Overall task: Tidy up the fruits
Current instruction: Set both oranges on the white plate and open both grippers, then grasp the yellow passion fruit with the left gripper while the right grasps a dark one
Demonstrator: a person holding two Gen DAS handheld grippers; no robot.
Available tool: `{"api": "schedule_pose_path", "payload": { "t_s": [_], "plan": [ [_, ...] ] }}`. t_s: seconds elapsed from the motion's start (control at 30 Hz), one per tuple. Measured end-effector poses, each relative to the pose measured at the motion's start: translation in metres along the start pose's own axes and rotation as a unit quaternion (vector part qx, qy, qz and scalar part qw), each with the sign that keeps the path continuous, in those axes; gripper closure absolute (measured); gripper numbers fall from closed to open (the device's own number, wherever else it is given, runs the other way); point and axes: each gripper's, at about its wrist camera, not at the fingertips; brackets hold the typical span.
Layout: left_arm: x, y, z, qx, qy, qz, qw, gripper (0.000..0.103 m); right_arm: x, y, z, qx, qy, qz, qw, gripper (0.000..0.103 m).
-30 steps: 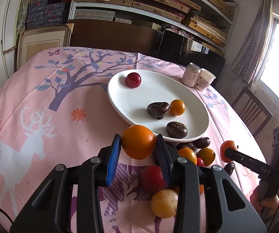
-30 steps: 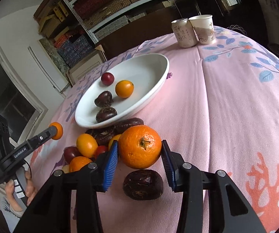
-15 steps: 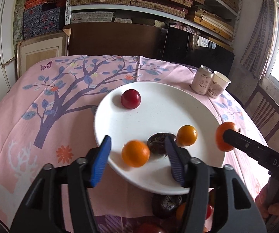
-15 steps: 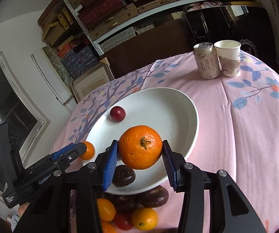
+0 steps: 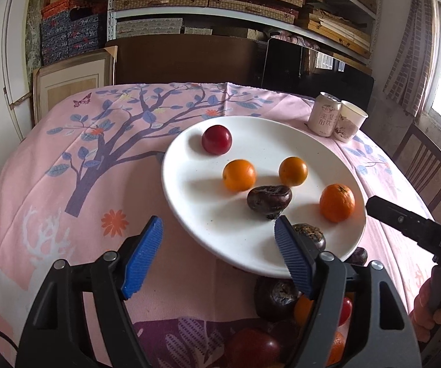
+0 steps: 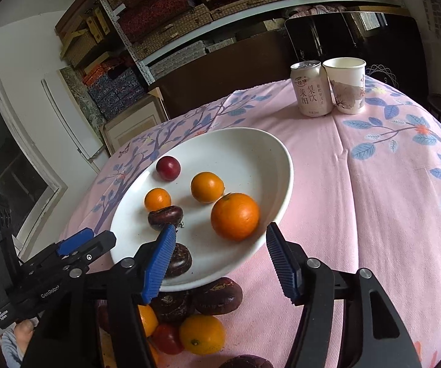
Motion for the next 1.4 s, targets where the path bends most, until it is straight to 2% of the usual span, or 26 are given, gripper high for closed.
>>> {"api": "schedule_pose_path", "payload": {
  "t_s": [0.3,0.37,0.4,0.6,0.77,0.87,1.07,1.23,1.4],
  "plan": [
    [-0.009,0.01,0.024,-0.015,0.027,-0.004,0.9995,0.03,0.024,0.018,0.012,0.006,-0.044,0.005,0.999,0.035],
    [-0.01,0.017,0.029,-0.012,0.03,-0.005,0.9995,0.02,0.027,0.022,0.018,0.004,-0.048,0.005,0.999,0.034],
    [-0.01,0.022,0.033,-0.008,0.032,-0.01,0.9994,0.012,0.028,0.024,0.021,0.002,-0.048,0.006,0.999,0.034],
    [-0.002,0.053,0.057,0.008,0.024,-0.002,0.9997,0.009,0.032,0.043,0.043,0.005,-0.045,0.007,0.999,0.03],
    [0.013,0.066,0.075,0.0,-0.001,0.006,1.0,0.009,0.046,0.063,0.056,0.005,-0.076,-0.004,0.997,0.024],
    [0.023,0.069,0.084,-0.011,-0.022,0.008,0.9997,0.007,0.052,0.075,0.067,0.001,-0.088,-0.016,0.996,0.017],
    [0.038,0.066,0.091,-0.034,-0.058,0.016,0.9976,0.006,0.047,0.086,0.078,-0.009,-0.068,-0.025,0.997,0.015],
    [0.033,0.046,0.093,-0.086,-0.046,0.024,0.995,0.006,0.033,0.082,0.086,-0.026,-0.029,-0.012,0.999,0.015],
    [0.027,0.042,0.094,-0.096,-0.029,0.033,0.9944,0.006,0.038,0.074,0.086,-0.046,-0.042,-0.008,0.998,0.015]
  ]
}}
Point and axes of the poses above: each gripper's, at about its wrist camera, not at the fingertips, and y roughly against the way its jaws point, x to its right, z to its underside, and after that the axes turned 9 degrees about -y, right-handed
